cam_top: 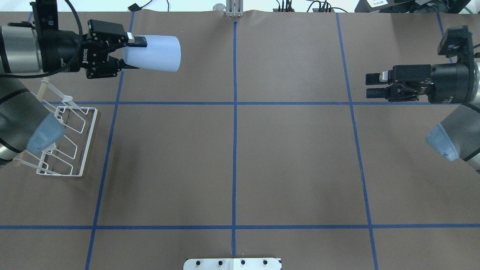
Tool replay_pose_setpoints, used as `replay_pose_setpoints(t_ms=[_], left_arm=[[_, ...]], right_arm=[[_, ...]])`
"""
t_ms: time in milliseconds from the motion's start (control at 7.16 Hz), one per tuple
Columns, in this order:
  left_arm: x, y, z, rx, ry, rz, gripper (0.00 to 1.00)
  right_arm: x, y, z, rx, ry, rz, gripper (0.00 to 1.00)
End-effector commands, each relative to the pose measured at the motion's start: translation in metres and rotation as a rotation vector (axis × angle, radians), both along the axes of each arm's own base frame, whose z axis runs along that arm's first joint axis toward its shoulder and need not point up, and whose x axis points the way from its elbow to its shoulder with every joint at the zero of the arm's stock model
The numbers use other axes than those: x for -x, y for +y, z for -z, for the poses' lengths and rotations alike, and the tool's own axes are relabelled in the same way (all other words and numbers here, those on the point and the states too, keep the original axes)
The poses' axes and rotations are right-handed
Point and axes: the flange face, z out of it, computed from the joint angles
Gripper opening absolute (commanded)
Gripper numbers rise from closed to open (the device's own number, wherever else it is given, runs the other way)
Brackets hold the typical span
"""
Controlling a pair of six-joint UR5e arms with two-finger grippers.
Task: Hang cup on cup holder
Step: 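Carry the cup with the left gripper toward the wire rack while the right arm withdraws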
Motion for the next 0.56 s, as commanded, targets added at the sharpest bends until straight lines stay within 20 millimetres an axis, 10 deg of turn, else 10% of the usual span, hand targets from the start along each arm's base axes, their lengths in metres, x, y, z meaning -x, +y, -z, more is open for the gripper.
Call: replay_pose_setpoints(t_ms=[0, 419], left_arm=[[0.048, -0.050, -0.029, -0.026, -0.332, 0.063, 0.00], [0.084, -0.067, -0.061, -0.136, -0.736, -0.015, 0.00]], right_arm=[[-0.032, -0.006, -0.056, -0.029, 0.220, -0.125, 1.00], [-0.089, -0.040, -0.116, -0.110, 0.614, -0.197, 1.00]])
